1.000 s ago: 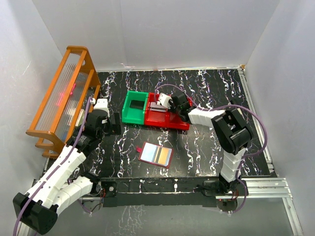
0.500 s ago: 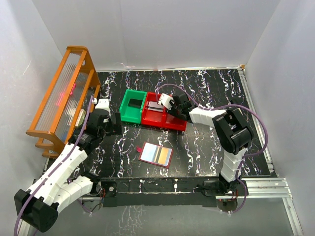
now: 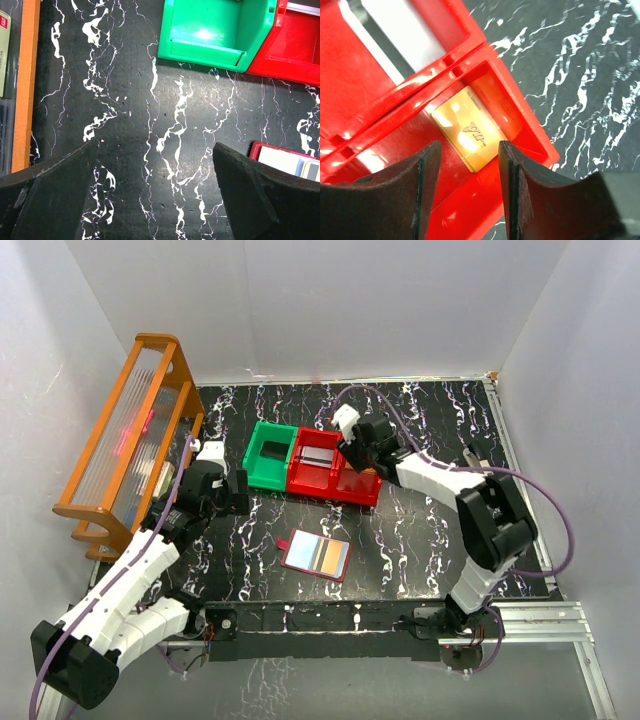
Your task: Take the credit cards out of the card holder
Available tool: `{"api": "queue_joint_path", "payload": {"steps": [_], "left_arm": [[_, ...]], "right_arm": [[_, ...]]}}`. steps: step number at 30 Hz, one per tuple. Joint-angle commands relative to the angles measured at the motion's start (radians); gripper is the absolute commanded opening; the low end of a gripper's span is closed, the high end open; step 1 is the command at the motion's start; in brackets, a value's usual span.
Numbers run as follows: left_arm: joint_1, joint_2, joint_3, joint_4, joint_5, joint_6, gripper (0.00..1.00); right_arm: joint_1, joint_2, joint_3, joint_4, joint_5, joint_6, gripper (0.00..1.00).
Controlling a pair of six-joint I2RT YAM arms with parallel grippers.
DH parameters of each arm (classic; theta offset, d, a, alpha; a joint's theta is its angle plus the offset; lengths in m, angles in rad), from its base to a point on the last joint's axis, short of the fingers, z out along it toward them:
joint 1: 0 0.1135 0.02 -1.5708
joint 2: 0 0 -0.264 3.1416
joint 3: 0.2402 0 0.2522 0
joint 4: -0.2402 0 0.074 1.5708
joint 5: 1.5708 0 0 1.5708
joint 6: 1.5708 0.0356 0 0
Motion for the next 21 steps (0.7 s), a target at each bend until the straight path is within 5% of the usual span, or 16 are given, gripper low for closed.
{"api": "queue_joint_path", "payload": {"steps": [1,4,8,21], "left_arm": [[0.0,-0.005,0.002,0.0,0.006,0.009,0.99],[0.001,-0.004,0.001,0.002,0.006,0.009,0.99],[0.001,0.006,0.002,0.001,0.007,0.007,0.99],[0.0,0.02,0.0,0.001,0.014,0.006,0.99]], "right_arm": [[-0.01,-0.145,0.061,0.007,0.072,0.352,0.48],[-0.01,-0.188,0.106,-0.177,0.176,0.566,0.49],[-0.011,-0.226,0.104,-0.378,0.339,0.801,0.62],[-0.018,-0.068,0.116,-0.516,0.339,0.864,0.7]]}}
